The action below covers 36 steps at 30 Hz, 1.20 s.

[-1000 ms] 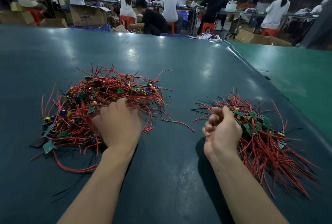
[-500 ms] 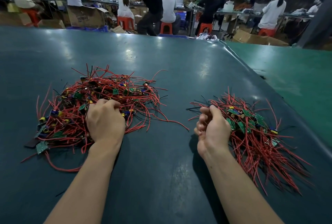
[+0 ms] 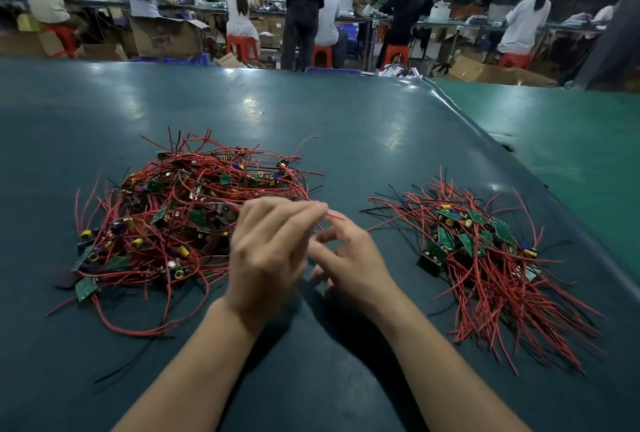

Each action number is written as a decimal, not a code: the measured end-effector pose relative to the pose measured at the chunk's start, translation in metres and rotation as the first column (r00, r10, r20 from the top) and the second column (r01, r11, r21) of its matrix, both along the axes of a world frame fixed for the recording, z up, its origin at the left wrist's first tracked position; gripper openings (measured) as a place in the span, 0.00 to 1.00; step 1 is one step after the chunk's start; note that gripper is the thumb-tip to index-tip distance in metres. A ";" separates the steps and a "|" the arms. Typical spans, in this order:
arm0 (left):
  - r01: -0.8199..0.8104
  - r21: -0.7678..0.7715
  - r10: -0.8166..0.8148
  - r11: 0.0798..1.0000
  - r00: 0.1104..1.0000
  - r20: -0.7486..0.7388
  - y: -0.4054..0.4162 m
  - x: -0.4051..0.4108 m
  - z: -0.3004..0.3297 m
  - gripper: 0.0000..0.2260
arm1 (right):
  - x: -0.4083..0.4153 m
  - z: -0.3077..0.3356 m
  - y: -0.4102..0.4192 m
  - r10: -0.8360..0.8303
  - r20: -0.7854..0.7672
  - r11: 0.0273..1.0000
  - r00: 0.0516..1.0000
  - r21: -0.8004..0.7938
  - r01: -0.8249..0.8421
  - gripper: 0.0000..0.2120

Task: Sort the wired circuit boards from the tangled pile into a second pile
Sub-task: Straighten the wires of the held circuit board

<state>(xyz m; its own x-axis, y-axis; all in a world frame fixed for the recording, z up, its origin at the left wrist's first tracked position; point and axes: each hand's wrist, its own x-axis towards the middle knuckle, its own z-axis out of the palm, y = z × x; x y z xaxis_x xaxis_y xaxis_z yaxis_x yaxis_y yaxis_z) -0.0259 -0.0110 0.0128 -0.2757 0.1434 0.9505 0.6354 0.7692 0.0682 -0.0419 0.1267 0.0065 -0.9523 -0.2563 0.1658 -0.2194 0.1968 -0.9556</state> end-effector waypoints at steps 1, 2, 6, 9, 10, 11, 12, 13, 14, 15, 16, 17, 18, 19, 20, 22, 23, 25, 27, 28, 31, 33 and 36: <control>0.032 -0.018 -0.032 0.999 0.999 -0.007 0.005 0.001 0.000 0.09 | 0.001 0.002 -0.001 0.004 -0.038 1.000 0.999 0.008 -0.004 0.23; 0.066 -0.027 -0.066 0.997 0.998 -0.013 0.010 0.001 0.000 0.10 | 0.002 0.003 -0.001 0.010 -0.064 1.000 0.998 -0.014 -0.010 0.24; 0.234 -0.095 -0.235 0.968 0.972 -0.002 0.027 0.004 -0.004 0.12 | 0.003 0.011 0.003 -0.018 -0.030 0.994 0.999 -0.104 0.014 0.12; 0.237 -0.071 -0.239 0.969 0.971 -0.015 0.029 0.003 -0.004 0.12 | 0.002 0.013 0.004 -0.127 -0.140 0.991 0.982 -0.067 0.119 0.06; 0.224 -0.026 -0.224 0.974 0.974 -0.024 0.029 0.004 -0.004 0.09 | -0.001 0.014 0.005 -0.201 -0.149 0.970 0.968 -0.168 0.175 0.05; 0.231 0.017 -0.231 0.973 0.973 -0.014 0.028 0.004 -0.006 0.04 | -0.002 0.018 0.006 -0.265 -0.120 0.930 0.957 -0.294 0.221 0.05; 0.255 0.057 -0.257 0.965 0.966 0.029 0.027 0.004 -0.008 0.04 | -0.004 0.020 0.010 -0.275 -0.027 0.869 0.961 -0.435 0.236 0.05; 0.275 0.102 -0.286 0.956 0.950 0.121 0.027 0.004 -0.011 0.09 | -0.005 0.024 0.013 -0.254 0.046 0.809 0.966 -0.538 0.238 0.06; 0.265 0.160 -0.300 0.951 0.916 0.267 0.028 0.005 -0.014 0.15 | -0.006 0.025 0.015 -0.240 0.088 0.779 0.967 -0.576 0.246 0.06; 0.225 0.239 -0.312 0.945 0.844 0.437 0.030 0.005 -0.016 0.20 | -0.006 0.026 0.017 -0.227 0.122 0.767 0.966 -0.589 0.254 0.07; 0.171 0.334 -0.346 0.927 0.735 0.583 0.032 0.004 -0.016 0.25 | -0.005 0.027 0.018 -0.205 0.143 0.763 0.968 -0.596 0.250 0.08; 0.100 0.444 -0.403 0.890 0.627 0.667 0.033 0.003 -0.015 0.30 | -0.003 0.029 0.017 -0.178 0.162 0.754 0.971 -0.611 0.240 0.08; 0.024 0.571 -0.491 0.820 0.542 0.682 0.032 0.001 -0.013 0.33 | -0.001 0.031 0.017 -0.155 0.177 0.748 0.972 -0.622 0.233 0.09; -0.047 0.691 -0.589 0.722 0.482 0.648 0.031 -0.002 -0.010 0.34 | -0.001 0.032 0.017 -0.135 0.194 0.742 0.972 -0.630 0.229 0.09; -0.110 0.777 -0.670 0.620 0.440 0.598 0.029 -0.005 -0.007 0.35 | -0.001 0.032 0.018 -0.119 0.205 0.738 0.971 -0.637 0.225 0.09; -0.202 0.882 -0.787 0.427 0.397 0.472 0.026 -0.011 -0.001 0.34 | 0.000 0.034 0.019 -0.108 0.233 0.725 0.966 -0.646 0.237 0.10; -0.238 0.921 -0.842 0.307 0.383 0.380 0.025 -0.013 0.002 0.33 | 0.000 0.035 0.020 -0.106 0.243 0.720 0.964 -0.650 0.243 0.10; -0.273 0.959 -0.919 0.071 0.356 0.169 0.024 -0.014 0.005 0.28 | 0.000 0.036 0.022 -0.086 0.252 0.717 0.964 -0.655 0.236 0.10; -0.208 0.978 -0.938 -0.033 0.344 0.042 0.020 -0.014 0.006 0.19 | 0.001 0.035 0.023 -0.071 0.255 0.735 0.964 -0.640 0.223 0.11; -0.161 0.986 -0.934 -0.047 0.358 0.014 0.019 -0.013 0.006 0.18 | 0.001 0.034 0.024 -0.076 0.253 0.735 0.965 -0.639 0.225 0.11; -0.060 0.995 -0.884 -0.077 0.465 -0.040 0.011 -0.014 0.007 0.31 | -0.001 0.036 0.026 -0.126 0.260 0.678 0.957 -0.681 0.275 0.11; -0.057 0.992 -0.888 -0.109 0.454 -0.071 0.011 -0.013 0.006 0.32 | -0.003 0.037 0.027 -0.135 0.265 0.608 0.955 -0.739 0.291 0.11; -0.177 0.966 -0.939 -0.187 0.321 -0.123 0.018 -0.006 0.009 0.20 | -0.004 0.038 0.029 -0.060 0.198 0.525 0.978 -0.827 0.200 0.05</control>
